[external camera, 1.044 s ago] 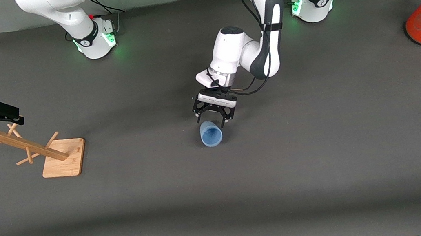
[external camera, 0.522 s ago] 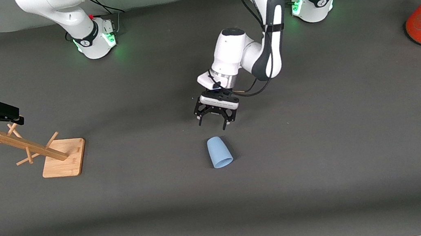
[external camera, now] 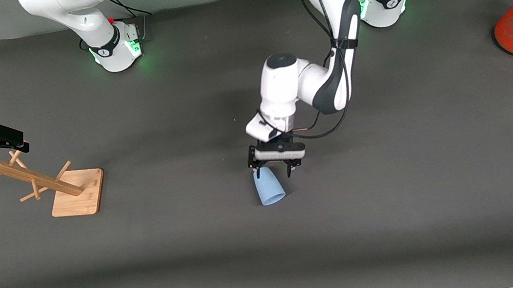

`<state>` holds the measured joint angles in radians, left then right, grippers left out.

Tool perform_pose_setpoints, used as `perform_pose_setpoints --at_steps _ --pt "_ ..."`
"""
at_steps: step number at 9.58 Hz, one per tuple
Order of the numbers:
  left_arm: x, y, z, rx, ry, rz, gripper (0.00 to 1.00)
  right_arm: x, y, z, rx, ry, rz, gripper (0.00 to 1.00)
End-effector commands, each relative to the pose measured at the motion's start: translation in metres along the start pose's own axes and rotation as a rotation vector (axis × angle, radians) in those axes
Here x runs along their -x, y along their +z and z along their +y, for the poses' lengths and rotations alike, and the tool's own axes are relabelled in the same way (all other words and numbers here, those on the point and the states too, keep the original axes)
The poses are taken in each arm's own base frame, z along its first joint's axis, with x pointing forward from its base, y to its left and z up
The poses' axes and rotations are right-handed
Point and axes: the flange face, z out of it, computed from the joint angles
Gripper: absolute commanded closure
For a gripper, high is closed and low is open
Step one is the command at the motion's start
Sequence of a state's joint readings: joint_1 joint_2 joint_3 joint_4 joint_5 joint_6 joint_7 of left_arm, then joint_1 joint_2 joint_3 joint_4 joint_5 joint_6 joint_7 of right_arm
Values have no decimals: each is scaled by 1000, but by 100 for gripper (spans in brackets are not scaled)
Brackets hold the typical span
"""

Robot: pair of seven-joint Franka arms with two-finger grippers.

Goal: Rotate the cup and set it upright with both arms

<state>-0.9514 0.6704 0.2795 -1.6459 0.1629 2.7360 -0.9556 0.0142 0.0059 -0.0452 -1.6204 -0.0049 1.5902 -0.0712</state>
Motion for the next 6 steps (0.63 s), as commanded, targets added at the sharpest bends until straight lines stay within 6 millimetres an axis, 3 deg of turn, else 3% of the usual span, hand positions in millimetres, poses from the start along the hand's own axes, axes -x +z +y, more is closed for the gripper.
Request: perform_pose_setpoints --at_steps 1,4,6 --pt "-52 14 -11 -27 -139 -166 5 0 -3 2 14 -14 -2 0" --pt "-101 31 -64 42 -391 -432 5 0 -2 3 13 -14 -3 0" --pt "-111 53 -88 125 -616 -575 5 0 -2 4 13 -15 -5 0"
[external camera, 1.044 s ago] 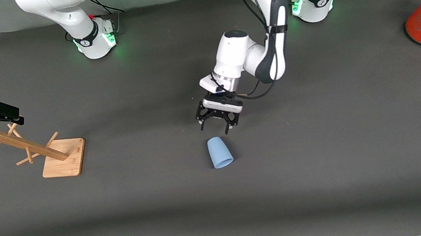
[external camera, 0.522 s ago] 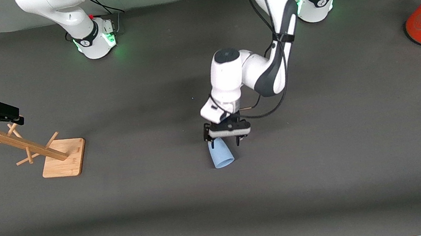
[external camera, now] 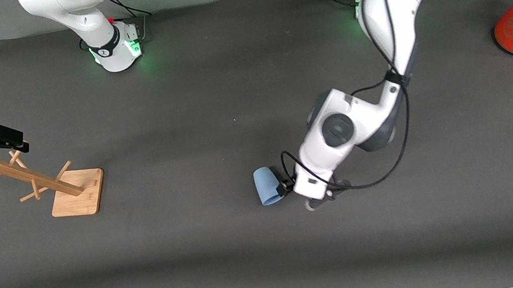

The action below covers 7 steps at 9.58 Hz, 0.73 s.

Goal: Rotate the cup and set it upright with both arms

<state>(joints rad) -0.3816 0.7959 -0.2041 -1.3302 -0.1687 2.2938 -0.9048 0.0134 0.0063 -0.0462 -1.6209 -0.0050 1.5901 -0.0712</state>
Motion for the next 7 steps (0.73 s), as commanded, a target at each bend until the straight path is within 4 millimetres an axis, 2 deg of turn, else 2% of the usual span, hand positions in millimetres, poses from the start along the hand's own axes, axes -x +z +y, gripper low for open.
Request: perform_pose_setpoints --at_steps 1,2,4,6,7 --pt "-25 14 0 140 -209 -177 5 0 -2 3 13 -17 -5 0" --pt "-33 23 -2 185 -287 -234 5 0 -2 4 13 -15 -5 0" --pt "-59 41 -28 229 -428 -321 6 0 -2 5 13 -14 -5 0" --pt "-61 72 -43 251 -532 -421 6 0 -2 7 13 -11 -5 0" --pt "-52 87 -43 240 -546 -453 9 0 -2 7 13 -11 -5 0"
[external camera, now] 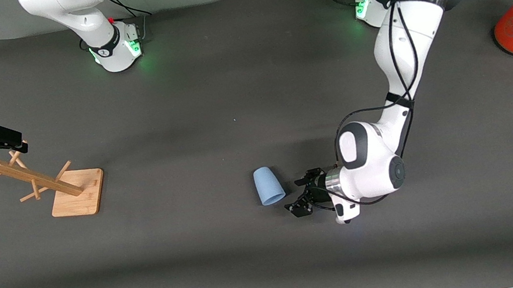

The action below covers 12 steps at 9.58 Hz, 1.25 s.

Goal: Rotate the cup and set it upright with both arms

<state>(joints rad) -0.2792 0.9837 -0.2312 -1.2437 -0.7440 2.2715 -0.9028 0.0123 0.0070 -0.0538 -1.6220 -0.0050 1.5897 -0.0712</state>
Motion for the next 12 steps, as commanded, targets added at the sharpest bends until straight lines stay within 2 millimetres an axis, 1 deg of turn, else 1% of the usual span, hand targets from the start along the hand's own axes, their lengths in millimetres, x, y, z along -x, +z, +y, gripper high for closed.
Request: perform_pose_setpoints --at_steps 1,2,3,4,5,6,7,8,9,10,11,12 --pt "12 27 -1 11 -70 -105 12 0 -2 2 13 -19 -3 0" --pt "17 30 -1 14 -91 -130 26 0 -2 2 13 -19 -3 0" --pt "22 33 -4 -19 -99 -161 75 0 -2 2 13 -19 -3 0" --pt "24 31 -7 -65 -86 -206 100 0 -2 2 13 -19 -3 0" --pt "23 23 -6 -84 -69 -226 100 -1 -2 2 13 -19 -5 0" --pt "23 17 -4 -79 -12 -223 100 0 -2 2 13 -19 -5 0" --pt "27 18 -3 -81 50 -215 100 0 -2 2 13 -19 -5 0" --pt "36 14 1 -95 117 -182 100 0 -2 2 13 -19 -5 0" --pt "47 16 7 -96 148 -178 100 0 -2 2 13 -19 -5 0" --pt "57 21 8 -108 184 -172 100 0 -2 2 13 -19 -5 0" --pt "72 19 12 -140 254 -128 100 0 -2 2 13 -19 -5 0" --pt "93 7 22 -203 393 -13 100 0 -2 2 13 -19 -5 0"
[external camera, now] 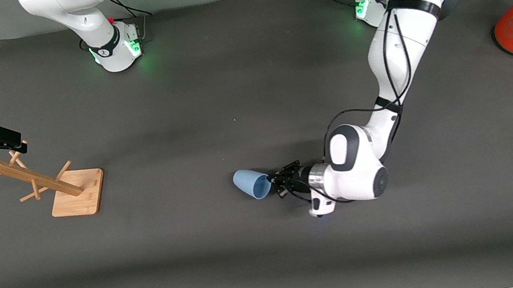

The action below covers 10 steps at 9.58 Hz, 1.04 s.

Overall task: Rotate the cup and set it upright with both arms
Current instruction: 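Turn the blue cup upright and set it down with the left gripper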

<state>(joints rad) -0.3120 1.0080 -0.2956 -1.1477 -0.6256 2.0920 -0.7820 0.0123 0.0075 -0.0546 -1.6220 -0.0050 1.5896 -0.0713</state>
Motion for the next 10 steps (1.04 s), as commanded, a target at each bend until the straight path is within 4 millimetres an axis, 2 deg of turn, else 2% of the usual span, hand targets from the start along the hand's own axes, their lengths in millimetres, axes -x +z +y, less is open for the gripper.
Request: perform_pose_setpoints --at_steps 1,2,3,4,5,6,7,8,10 --pt "48 -23 27 -150 221 184 100 0 -2 2 13 -20 -4 0" --pt "56 -35 33 -228 349 286 100 0 -2 2 13 -20 -4 0" --pt "74 -58 41 -285 465 364 100 0 -2 2 13 -20 -4 0" --pt "98 -63 44 -369 536 403 100 0 -2 2 13 -20 -4 0" --pt "130 -44 48 -447 602 445 100 0 -2 2 13 -20 -4 0" --pt "161 -23 42 -496 637 483 100 0 -2 2 13 -20 -4 0" --pt "175 -18 32 -506 651 511 100 0 -2 2 13 -20 -4 0" --pt "189 -5 16 -494 673 531 100 0 -2 2 13 -20 -4 0" --pt "200 17 -15 -484 684 616 100 0 -1 1 13 -22 -6 0"
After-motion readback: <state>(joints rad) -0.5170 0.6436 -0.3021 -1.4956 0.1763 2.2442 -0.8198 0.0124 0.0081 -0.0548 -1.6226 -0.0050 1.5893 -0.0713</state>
